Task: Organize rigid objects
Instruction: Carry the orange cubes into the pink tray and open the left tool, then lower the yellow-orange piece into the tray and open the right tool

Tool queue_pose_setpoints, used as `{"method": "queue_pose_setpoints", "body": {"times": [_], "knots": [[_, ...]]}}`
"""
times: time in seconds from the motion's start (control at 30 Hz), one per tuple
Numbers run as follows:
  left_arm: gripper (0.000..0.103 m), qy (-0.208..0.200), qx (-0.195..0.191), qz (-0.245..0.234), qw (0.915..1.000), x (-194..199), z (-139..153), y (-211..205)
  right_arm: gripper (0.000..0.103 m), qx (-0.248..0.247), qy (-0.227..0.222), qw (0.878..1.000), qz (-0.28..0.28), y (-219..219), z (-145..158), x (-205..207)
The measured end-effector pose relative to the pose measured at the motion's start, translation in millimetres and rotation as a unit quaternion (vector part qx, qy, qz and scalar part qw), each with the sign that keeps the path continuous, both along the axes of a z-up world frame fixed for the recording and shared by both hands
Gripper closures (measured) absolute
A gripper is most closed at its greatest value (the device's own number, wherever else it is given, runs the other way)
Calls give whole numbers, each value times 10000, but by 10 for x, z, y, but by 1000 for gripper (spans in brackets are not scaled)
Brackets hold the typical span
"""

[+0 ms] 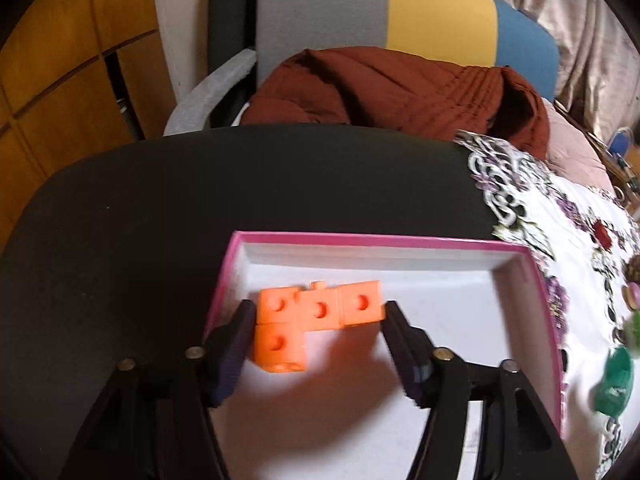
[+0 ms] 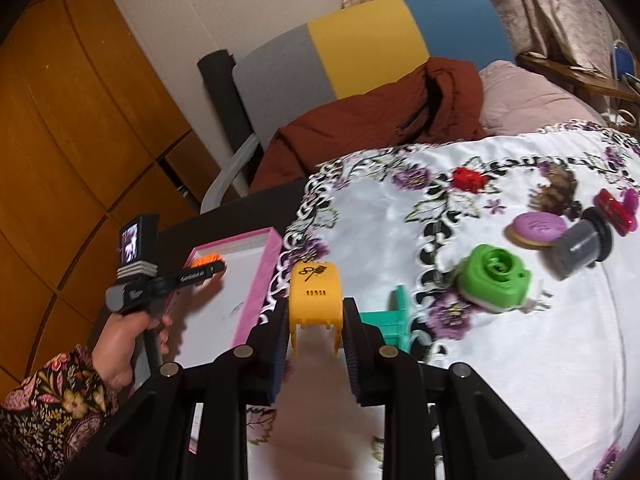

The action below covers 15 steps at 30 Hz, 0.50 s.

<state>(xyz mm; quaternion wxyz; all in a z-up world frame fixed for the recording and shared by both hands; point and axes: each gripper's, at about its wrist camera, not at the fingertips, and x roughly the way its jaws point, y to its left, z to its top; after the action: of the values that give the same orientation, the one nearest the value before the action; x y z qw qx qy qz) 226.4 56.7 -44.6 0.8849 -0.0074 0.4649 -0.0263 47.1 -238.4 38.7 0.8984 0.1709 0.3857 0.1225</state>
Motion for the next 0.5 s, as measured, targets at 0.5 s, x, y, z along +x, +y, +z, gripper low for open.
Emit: {"method": "queue_pose_setpoints", "body": {"times": [0.5], "knots": [[5,-756,-407,202,9961,-741,433,-19,79,-16,202,9987,467,513,-190,207]]}}
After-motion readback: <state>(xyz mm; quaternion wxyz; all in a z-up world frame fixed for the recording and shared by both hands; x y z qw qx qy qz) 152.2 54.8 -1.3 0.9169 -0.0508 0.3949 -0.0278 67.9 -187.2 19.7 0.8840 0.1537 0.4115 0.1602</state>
